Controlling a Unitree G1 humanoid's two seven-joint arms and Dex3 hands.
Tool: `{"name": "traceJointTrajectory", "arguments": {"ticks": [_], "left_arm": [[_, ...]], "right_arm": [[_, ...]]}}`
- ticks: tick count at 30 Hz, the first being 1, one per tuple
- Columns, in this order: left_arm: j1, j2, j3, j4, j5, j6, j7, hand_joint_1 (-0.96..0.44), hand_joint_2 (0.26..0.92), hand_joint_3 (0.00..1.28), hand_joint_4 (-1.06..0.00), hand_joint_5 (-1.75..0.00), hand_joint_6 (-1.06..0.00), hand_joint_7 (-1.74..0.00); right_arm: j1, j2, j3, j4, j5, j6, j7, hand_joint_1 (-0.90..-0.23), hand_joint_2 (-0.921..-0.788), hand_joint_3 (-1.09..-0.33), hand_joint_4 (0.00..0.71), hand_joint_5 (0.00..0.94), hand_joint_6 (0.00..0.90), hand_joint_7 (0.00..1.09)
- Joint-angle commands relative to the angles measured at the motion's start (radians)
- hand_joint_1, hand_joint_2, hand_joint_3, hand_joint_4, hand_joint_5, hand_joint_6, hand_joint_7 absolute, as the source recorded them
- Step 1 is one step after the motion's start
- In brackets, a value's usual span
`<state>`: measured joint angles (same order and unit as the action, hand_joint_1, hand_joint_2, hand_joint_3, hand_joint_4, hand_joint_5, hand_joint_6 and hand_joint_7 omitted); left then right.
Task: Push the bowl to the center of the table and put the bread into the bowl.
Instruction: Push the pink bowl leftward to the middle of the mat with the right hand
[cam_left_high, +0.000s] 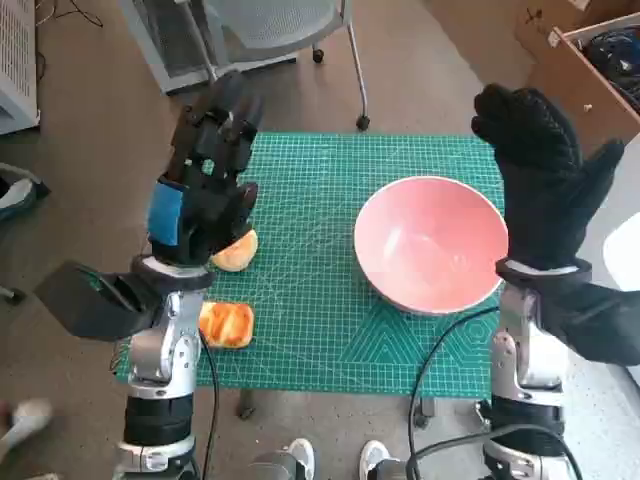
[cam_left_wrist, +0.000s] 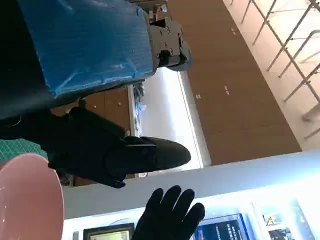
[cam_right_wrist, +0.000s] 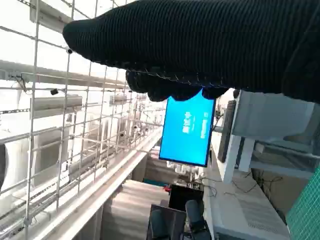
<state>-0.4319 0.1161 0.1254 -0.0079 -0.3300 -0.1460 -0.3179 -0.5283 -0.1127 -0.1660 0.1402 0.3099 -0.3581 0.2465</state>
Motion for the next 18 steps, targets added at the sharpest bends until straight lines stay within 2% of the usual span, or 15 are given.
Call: {"name": "traceJointTrajectory", "arguments": {"ticks": [1,18], "left_arm": [[-0.005,0.007,0.002,-0.004,-0.001,-0.006,-0.007,-0.60,0.877,0.42,0.00,-0.22,0.00,-0.53],[-0.002,0.000,-0.001,0.002,0.001,-0.004,-0.007,-0.59,0.875,0.42,0.00,-0.22,0.00,-0.55]], "right_arm": [[0.026,0.001,-0.007,0.012,0.003,0.011,0.002,-0.523,-0.921,-0.576,0.332,0.001,0.157,0.55],[0.032,-0.008,-0.021,0.020,-0.001,0.007,0.008,-0.517,-0.921,-0.571,0.335,0.002,0.150,0.54]]}}
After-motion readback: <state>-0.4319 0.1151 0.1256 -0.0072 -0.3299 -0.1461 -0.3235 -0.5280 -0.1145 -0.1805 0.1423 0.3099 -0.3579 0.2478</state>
